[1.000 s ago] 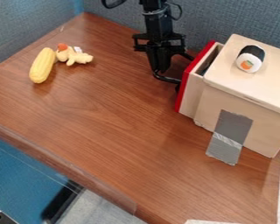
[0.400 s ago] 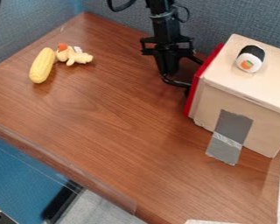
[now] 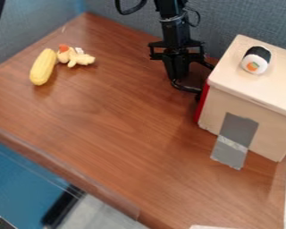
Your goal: Close the drawer
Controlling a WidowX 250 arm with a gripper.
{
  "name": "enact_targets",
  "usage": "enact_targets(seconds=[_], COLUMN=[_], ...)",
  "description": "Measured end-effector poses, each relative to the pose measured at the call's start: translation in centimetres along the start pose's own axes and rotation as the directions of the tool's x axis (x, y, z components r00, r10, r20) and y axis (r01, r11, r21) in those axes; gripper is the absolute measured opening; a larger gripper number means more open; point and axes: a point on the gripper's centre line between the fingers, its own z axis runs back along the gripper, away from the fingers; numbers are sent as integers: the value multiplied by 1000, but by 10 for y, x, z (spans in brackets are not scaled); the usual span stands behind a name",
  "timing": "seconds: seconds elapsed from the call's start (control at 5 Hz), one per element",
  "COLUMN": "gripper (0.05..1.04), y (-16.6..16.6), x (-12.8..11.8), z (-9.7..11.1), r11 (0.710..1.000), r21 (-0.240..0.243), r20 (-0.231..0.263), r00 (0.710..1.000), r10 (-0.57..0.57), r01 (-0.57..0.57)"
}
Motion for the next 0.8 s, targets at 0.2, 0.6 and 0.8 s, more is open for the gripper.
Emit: enact_targets(seconds=[0.2,0.6,0.8], gripper=[349,953,1003], y=[-9,-17,-27], x=[2,4,3], z=[-2,12,45], r11=[1000,1000,998], r21=[-8,12,34], r20=[13,48,117], r00=[1000,999,991], r10=[1,-21,-62], r01=[-1,21,59])
